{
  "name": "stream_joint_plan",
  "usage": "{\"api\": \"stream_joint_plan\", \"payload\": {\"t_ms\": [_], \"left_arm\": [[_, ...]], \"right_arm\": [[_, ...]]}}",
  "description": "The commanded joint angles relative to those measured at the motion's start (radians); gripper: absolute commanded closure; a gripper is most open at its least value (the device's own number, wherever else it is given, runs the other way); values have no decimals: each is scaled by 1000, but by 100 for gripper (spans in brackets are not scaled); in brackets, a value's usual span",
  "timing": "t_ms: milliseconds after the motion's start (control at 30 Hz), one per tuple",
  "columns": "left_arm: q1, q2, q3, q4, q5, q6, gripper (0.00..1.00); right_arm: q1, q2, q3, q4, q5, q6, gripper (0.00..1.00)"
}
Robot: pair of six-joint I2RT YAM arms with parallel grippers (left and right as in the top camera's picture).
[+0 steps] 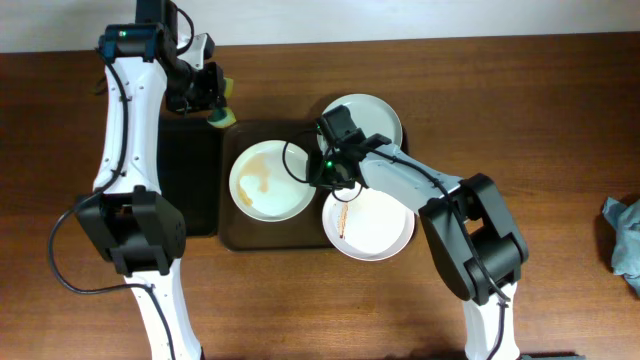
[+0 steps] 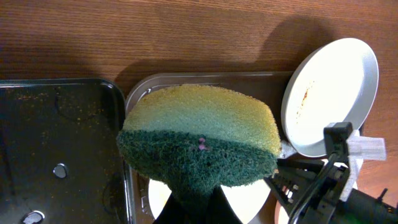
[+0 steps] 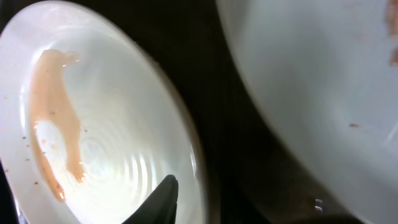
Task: Clean dirty plates on tray and stack at the side
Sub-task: 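Lift the cleaned plate with the right gripper and place it right of the tray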
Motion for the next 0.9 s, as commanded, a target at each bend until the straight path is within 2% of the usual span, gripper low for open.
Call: {"api": "stream_joint_plan", "payload": {"t_ms": [0, 100, 167, 267, 400, 533, 700, 867], "left_arm": [[-11, 0, 4, 3, 18, -7, 99], [-11, 0, 4, 3, 18, -6, 99], [-11, 0, 4, 4, 18, -7, 99], [-11, 0, 4, 8, 18, -7, 99], [-11, 0, 4, 18, 18, -7, 99], [-11, 0, 4, 24, 18, -7, 99], [-11, 0, 4, 26, 18, -7, 99], [-11, 0, 4, 26, 17, -6, 99]], "right_arm": [[52, 50, 3, 10, 5, 21, 95], [56, 47, 4, 3, 5, 35, 96], [35, -14, 10, -16, 8, 29, 96], [24, -171, 40, -124, 133, -39, 96], [31, -315, 70, -280, 330, -56, 96], [134, -333, 72, -373, 674, -79, 96], [314, -332, 72, -372, 1152, -158, 96], [394, -330, 72, -357, 1427, -198, 96]]}}
